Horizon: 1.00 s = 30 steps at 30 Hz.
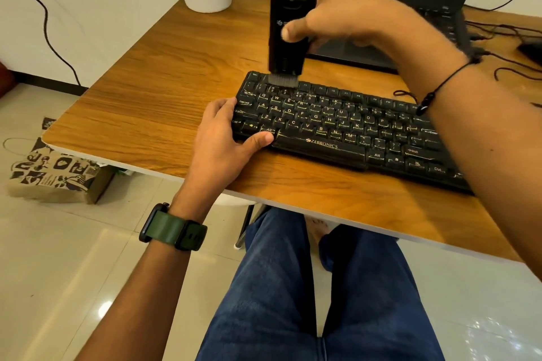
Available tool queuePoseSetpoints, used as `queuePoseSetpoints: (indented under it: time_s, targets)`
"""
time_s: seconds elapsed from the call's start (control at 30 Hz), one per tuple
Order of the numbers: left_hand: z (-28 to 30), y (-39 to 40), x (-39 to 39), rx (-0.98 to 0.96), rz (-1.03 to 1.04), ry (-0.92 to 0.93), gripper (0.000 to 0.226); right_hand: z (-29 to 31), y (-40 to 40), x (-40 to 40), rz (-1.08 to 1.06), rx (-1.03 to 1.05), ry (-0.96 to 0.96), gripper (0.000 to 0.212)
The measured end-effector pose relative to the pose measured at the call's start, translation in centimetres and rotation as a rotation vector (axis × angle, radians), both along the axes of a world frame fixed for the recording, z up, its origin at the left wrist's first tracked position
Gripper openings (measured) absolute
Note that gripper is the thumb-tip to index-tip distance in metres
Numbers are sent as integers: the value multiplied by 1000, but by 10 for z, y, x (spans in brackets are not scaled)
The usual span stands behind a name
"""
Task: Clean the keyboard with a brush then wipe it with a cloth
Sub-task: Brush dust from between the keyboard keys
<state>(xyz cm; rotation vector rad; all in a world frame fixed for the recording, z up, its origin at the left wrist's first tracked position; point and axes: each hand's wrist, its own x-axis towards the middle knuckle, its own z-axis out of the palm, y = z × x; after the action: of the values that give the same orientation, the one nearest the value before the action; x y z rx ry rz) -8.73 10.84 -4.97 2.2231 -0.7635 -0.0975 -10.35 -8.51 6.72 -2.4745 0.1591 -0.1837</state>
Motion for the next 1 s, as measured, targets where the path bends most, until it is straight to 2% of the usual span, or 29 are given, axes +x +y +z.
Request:
queuePoseSetpoints:
  time_s: [0.1, 0.4, 0.53, 0.63, 0.77, 1.0]
  targets:
    - [0, 1, 0, 2, 2, 0, 82, -7, 12, 6, 15, -6, -47, 64]
    - [1, 1, -1, 4, 4, -8, 82, 1, -20, -15, -4, -3, 114, 63]
    - [1, 1, -2, 12, 6, -14, 80, 6, -13, -9, -30, 60, -34, 62]
    - [2, 1, -3, 13, 8, -9, 80, 1, 5, 4, 10, 11, -81, 64]
    - [3, 1, -2, 18, 6, -6, 81, -10, 14, 7, 46, -31, -24, 66]
    - [3, 1, -2, 15, 4, -15, 80, -4, -21, -21, 21, -31, 114, 64]
